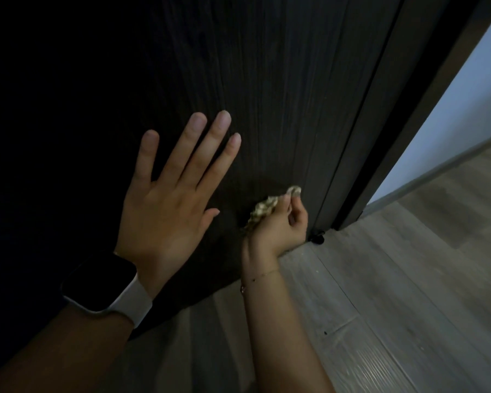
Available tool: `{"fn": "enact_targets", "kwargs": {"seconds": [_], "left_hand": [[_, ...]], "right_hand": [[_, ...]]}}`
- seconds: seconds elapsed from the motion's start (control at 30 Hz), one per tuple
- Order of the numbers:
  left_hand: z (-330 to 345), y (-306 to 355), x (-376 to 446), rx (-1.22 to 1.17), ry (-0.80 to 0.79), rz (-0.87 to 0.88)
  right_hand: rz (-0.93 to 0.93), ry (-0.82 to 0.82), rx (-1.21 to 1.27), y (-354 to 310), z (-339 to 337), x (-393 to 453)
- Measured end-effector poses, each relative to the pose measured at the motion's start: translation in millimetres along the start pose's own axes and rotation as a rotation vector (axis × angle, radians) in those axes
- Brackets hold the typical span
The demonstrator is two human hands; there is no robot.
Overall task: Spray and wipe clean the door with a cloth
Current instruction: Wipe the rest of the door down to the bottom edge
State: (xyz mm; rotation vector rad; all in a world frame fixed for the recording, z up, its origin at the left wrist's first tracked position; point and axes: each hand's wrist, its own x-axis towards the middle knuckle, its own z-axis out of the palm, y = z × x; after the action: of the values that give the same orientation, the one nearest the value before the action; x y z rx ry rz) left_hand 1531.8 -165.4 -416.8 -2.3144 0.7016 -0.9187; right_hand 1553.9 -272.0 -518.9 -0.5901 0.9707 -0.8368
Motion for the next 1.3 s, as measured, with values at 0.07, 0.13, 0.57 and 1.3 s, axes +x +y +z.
{"fn": "enact_targets", "kwargs": {"seconds": [0.07, 0.13, 0.57, 1.3], "left_hand": [[0.0, -1.0, 0.0, -0.009, 0.002, 0.003], [0.2, -1.4, -0.7, -0.013, 0.008, 0.006], [-3.9, -3.2, -0.5, -0.085, -0.007, 0.022], [-8.3, -9.0, 1.6, -0.189, -0.044, 0.01]], "right_hand": [[-0.16, -0.022, 0.085, -10.7, 14.3, -3.0], [-0.231, -0.065, 0.07, -11.6, 16.9, -2.6], [0.033, 0.101, 0.104, -9.0, 9.9, 6.5], [-0.346, -0.16, 0.073, -72.4, 46.4, -11.8]]}}
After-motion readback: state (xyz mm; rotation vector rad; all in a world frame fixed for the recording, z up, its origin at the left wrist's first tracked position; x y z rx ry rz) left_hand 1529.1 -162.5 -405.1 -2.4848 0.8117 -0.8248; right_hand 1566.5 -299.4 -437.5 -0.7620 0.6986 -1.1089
